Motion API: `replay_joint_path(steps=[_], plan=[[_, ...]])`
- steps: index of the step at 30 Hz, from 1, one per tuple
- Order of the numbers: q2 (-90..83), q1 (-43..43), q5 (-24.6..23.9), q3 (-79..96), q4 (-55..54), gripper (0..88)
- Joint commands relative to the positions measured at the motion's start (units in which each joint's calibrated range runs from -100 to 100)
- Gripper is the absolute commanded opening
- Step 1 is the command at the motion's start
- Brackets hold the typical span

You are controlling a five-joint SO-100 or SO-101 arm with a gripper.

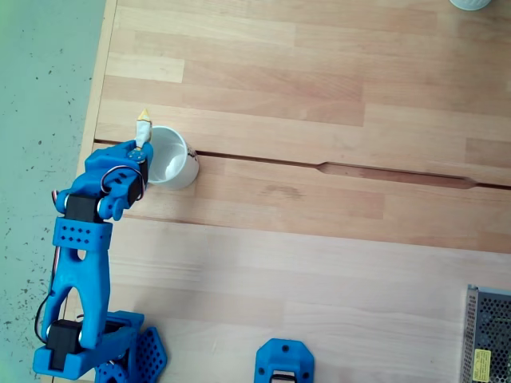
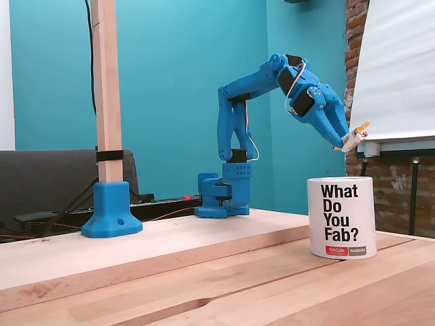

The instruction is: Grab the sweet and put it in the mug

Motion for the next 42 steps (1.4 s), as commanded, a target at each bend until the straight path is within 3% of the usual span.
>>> replay_joint_path(steps=[1,11,32,42], plan=[[-3.09,0.03,0.29,-0.52,0.02,6.6],[-2.83,-0.33,0.24,-0.52,0.10,20.4],[-2.92,0.25,0.29,-0.34,0.42,20.6],[-3.61,0.54,0.29,3.86,10.18,20.6]])
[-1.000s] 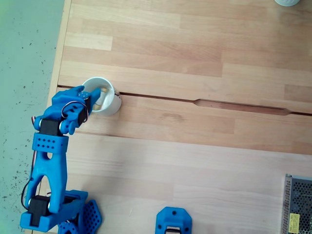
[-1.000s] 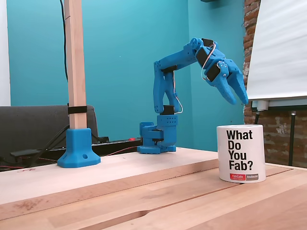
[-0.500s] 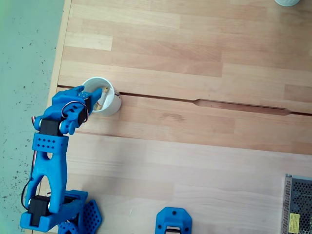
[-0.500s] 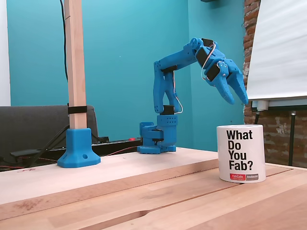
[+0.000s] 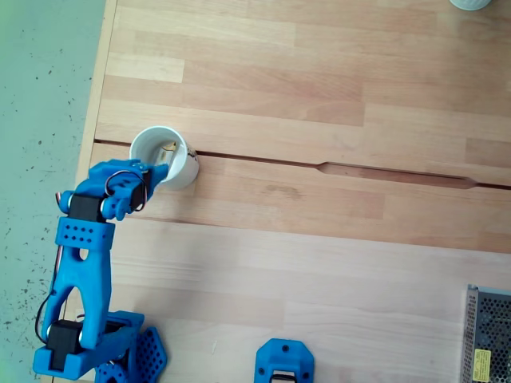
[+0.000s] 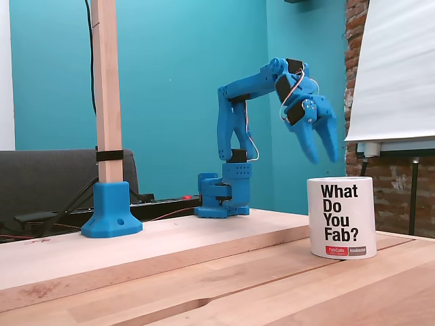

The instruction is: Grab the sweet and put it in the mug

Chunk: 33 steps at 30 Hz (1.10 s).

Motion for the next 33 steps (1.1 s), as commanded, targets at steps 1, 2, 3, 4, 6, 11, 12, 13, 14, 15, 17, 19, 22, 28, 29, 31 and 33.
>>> replay_joint_path(steps=[1,2,3,4,6,11,12,13,14,15,17,19,22,28,29,31,33], plan=[[-3.61,0.39,0.10,1.16,4.71,20.6],[-3.70,0.39,0.10,1.70,6.25,20.6],[-3.70,0.39,0.10,2.14,7.78,20.6],[-3.70,0.46,0.10,2.50,9.23,20.6],[-3.78,0.46,0.10,3.04,11.81,20.6],[-6.88,0.46,-0.05,5.71,14.88,20.6],[-8.26,0.39,-0.05,6.51,14.88,20.6],[-9.81,0.32,-0.10,7.41,14.55,20.6],[-11.35,0.32,0.00,8.30,14.07,20.6],[-12.90,0.32,0.10,9.46,13.42,20.6],[-16.09,0.25,0.10,12.40,11.81,20.6],[-19.44,0.25,0.15,16.24,9.55,20.6],[-24.44,0.25,0.15,23.64,5.36,20.6],[-32.78,0.32,0.20,42.20,-4.48,20.6],[-33.82,0.32,0.20,45.32,-6.09,20.6],[-35.71,0.32,0.20,51.74,-9.16,20.6],[-37.26,0.39,0.20,58.34,-11.74,20.6]])
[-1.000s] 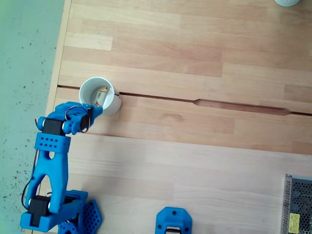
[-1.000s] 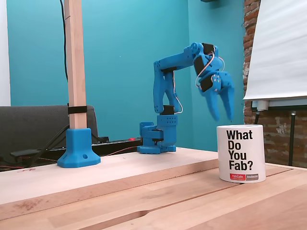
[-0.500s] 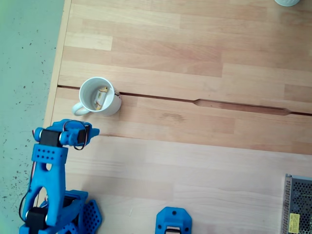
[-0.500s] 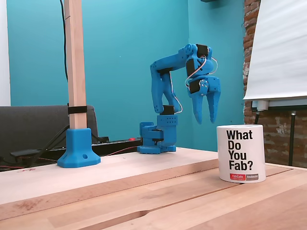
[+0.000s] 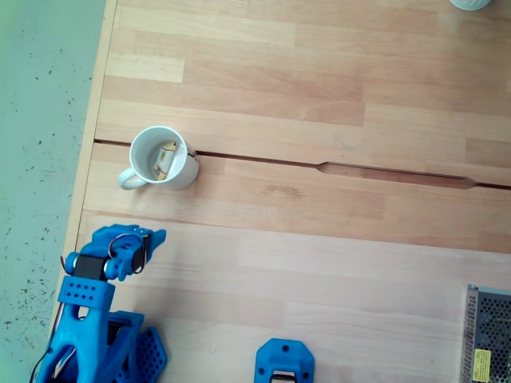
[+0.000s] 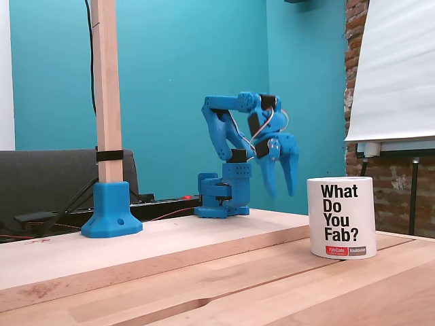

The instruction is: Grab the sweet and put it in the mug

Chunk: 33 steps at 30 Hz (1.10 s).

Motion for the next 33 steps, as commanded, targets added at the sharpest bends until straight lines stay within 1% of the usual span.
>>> replay_joint_path(steps=[1,6,10,20,33], plan=[[-3.97,0.39,0.10,9.92,-4.49,20.6],[-8.01,0.39,0.10,23.03,-9.00,20.8],[-13.43,0.39,0.05,27.40,-9.32,20.7],[-23.85,0.39,-0.59,33.92,-10.21,21.1],[-25.05,0.32,-0.59,35.70,-9.57,21.4]])
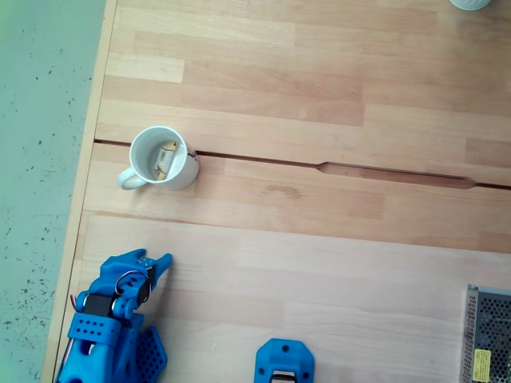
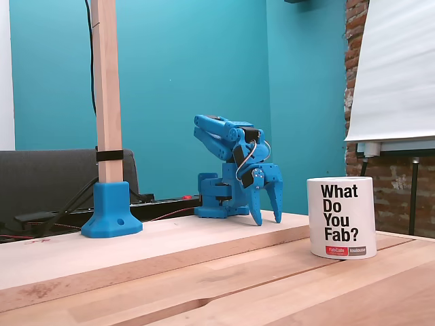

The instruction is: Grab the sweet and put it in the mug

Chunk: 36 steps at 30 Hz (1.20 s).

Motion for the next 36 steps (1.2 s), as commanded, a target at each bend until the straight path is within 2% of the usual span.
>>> replay_joint_path(steps=[1,36], plan=[[0.29,0.25,-0.20,2.26,0.77,21.4],[0.29,-0.05,-0.15,1.73,0.85,21.4]])
